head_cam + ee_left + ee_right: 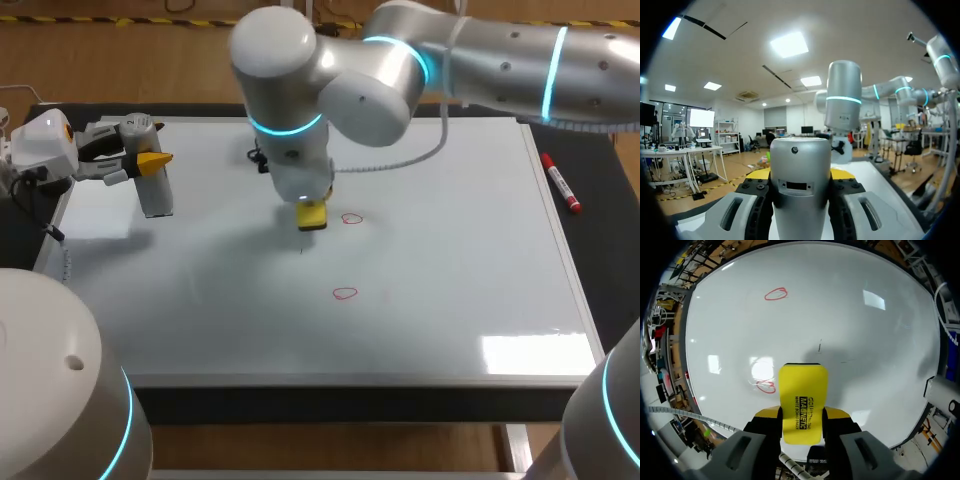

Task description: Pick up the inspection probe, press it on each red-marked spot on the whiteboard one by one, put down the probe, pick up the eraser, and wipe off all the red marks.

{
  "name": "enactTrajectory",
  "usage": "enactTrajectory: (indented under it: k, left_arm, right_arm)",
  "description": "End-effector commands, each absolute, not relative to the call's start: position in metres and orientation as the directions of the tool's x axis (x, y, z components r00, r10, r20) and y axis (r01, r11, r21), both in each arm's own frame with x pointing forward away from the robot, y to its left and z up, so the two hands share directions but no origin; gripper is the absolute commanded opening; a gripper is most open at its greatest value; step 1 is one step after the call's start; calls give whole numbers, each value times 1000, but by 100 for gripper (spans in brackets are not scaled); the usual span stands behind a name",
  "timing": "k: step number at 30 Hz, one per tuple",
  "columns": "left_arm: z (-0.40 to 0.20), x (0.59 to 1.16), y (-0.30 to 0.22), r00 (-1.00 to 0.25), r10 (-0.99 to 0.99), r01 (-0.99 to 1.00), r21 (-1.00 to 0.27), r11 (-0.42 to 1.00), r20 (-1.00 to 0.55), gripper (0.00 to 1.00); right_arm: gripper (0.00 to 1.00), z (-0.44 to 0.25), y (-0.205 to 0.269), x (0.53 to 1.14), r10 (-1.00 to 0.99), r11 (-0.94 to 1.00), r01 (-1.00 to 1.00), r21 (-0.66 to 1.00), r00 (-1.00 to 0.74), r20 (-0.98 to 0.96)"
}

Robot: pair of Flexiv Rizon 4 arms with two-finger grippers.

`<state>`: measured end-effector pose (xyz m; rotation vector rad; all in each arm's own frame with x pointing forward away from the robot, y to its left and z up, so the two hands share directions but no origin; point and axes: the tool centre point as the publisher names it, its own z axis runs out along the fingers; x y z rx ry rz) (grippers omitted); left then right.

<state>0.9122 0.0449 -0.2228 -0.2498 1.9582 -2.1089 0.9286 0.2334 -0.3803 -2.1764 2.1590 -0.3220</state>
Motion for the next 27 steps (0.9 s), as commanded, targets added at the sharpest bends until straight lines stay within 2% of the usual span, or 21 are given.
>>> enactTrajectory:
  k: [1,27]
  left_arm:
    - [-221,911,45,-953,-299,67,-996,-62,-45,0]
    - [-221,911,45,-953,-299,67,-996,-62,-45,0]
  right_arm:
    - [0,-368,194,936,-997,3,-983,-183,-18,78]
    - [0,-375,-19,986,-874,482,-870,-102,-486,20]
